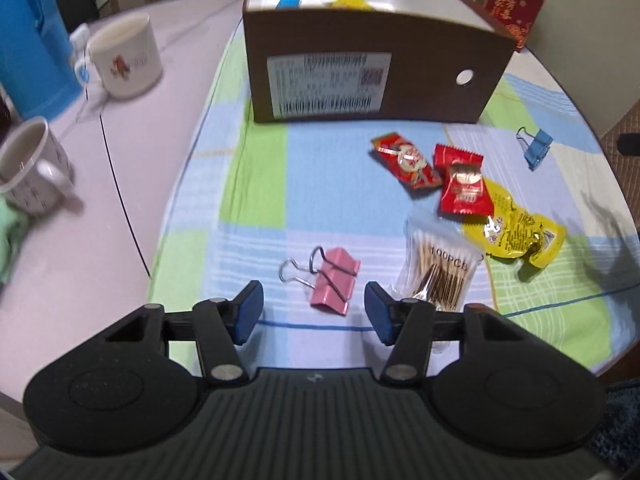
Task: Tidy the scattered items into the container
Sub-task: 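Withdraw both tools from the box toward the items on the tablecloth, then grasp the pink binder clip with the left tool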
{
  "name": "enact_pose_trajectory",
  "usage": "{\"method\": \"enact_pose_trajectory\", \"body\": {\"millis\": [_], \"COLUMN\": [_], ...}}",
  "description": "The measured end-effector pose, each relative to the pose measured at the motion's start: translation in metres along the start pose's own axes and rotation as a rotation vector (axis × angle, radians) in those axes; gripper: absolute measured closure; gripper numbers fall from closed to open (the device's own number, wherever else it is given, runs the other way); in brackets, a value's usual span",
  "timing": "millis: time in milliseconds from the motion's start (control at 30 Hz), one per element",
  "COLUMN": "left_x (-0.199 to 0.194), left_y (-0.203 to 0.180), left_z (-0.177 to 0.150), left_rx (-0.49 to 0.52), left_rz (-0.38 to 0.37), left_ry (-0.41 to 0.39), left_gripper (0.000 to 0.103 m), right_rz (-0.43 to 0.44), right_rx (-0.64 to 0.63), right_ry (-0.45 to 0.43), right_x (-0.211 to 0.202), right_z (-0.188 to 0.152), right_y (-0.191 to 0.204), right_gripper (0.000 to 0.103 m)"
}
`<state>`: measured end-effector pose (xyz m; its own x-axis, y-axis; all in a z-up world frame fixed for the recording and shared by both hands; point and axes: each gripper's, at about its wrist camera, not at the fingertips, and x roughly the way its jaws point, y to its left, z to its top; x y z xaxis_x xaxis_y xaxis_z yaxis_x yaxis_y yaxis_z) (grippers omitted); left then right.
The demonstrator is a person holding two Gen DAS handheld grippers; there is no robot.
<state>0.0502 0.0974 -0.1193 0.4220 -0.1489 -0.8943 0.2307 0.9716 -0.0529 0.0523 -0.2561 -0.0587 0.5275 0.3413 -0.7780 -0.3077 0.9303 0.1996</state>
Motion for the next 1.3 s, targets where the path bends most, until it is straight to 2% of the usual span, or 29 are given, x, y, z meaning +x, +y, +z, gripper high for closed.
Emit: {"method": "enact_pose_trajectory", "body": {"millis": [233,300,433,500,567,733,767,867,1133,1300], "left_x": [0.021,0.027,0.03,0.031,0.028,0.015,0.013,0.006,0.001,0.006], "left_y": [0.0,0.0,0.003,0.004,0.004,0.005,0.005,0.005,0.006,0.008], "left_z": [-0.003,-0.004,0.0,0.003,0.004,0.009,0.009,0.012,0.017,0.016], "left_rx": [-0.079,-0.081,-0.077,-0.061,-0.038,-0.003,0.002,0.009,0.021,0.021], "left_rz": [-0.024,-0.014,-0.025,-0.032,-0.032,-0.039,-0.043,-0.06,-0.065,-0.08], "left_ry": [0.01,0.002,-0.045,-0.051,-0.063,-0.085,-0.088,-0.096,-0.109,-0.093], "left_gripper": [0.058,0.066,0.08,0.081,0.087,0.088,0.097,0.103,0.103,0.103], "right_rz": [0.007,0.009,0.011,0.01,0.014,0.036,0.04,0.063,0.161,0.17], "right_rx": [0.0,0.003,0.006,0.006,0.006,-0.01,-0.02,-0.062,-0.129,-0.169], "right_ry": [0.041,0.048,0.06,0.066,0.072,0.091,0.103,0.143,0.201,0.216], "right_x": [0.009,0.01,0.014,0.016,0.017,0.024,0.027,0.037,0.059,0.066], "right_z": [-0.006,-0.006,-0.007,-0.008,-0.008,-0.011,-0.012,-0.018,-0.027,-0.027], "right_y": [0.002,0.002,0.002,0.002,0.002,0.007,0.009,0.02,0.044,0.055], "right_gripper": [0.026,0.026,0.026,0.026,0.026,0.026,0.026,0.026,0.026,0.026]}}
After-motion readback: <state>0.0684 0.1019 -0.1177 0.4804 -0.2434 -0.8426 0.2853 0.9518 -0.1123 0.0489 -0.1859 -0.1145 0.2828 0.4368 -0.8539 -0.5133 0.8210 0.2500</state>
